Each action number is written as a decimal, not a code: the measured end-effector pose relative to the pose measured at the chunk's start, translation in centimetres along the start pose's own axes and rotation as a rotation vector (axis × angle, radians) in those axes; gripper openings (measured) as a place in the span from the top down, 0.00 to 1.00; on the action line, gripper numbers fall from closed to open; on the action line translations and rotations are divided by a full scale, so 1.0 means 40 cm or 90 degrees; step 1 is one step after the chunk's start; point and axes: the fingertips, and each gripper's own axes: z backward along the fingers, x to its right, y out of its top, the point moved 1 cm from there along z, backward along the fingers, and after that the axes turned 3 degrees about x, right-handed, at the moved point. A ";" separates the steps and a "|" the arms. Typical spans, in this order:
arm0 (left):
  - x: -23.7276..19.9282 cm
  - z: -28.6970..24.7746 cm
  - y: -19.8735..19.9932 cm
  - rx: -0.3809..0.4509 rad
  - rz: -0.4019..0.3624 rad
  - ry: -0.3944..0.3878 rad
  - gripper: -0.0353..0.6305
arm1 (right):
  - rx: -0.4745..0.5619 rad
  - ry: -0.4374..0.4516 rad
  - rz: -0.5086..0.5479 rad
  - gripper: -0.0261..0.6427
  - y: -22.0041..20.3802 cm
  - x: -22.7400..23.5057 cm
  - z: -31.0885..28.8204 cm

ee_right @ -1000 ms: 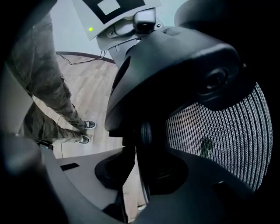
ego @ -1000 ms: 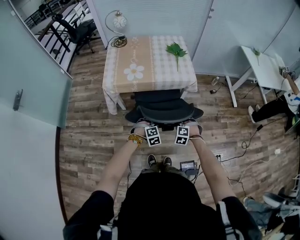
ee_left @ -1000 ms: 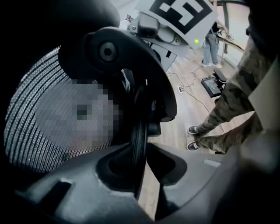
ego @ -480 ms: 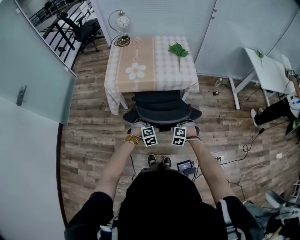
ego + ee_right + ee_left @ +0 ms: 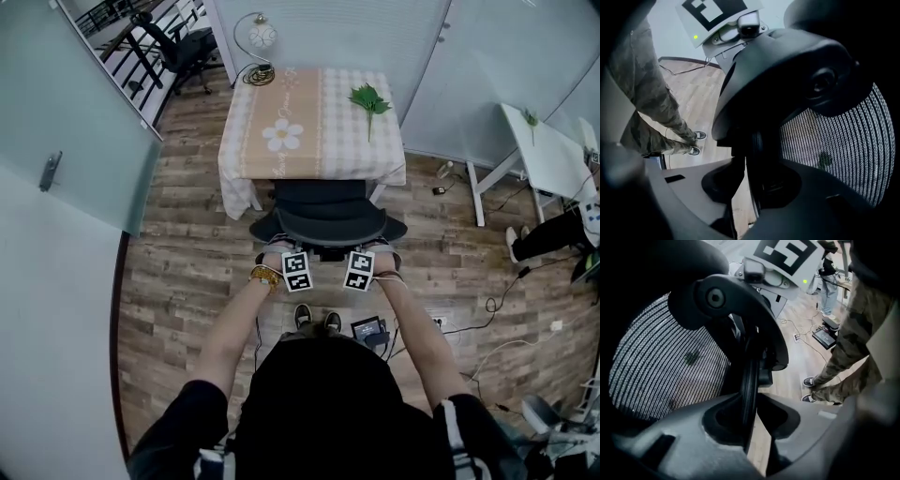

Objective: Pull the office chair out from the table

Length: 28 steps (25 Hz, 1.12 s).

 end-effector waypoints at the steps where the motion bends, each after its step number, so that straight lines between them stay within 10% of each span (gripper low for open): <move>1: 0.005 0.002 -0.001 -0.001 0.002 0.000 0.80 | 0.001 0.004 0.002 0.85 0.002 -0.004 0.001; 13: 0.060 0.051 -0.018 0.006 0.003 -0.021 0.80 | 0.123 -0.024 0.057 0.82 0.027 -0.054 0.050; 28: 0.077 0.072 0.006 -0.001 -0.037 -0.010 0.76 | 0.067 0.006 0.119 0.76 -0.102 -0.065 0.041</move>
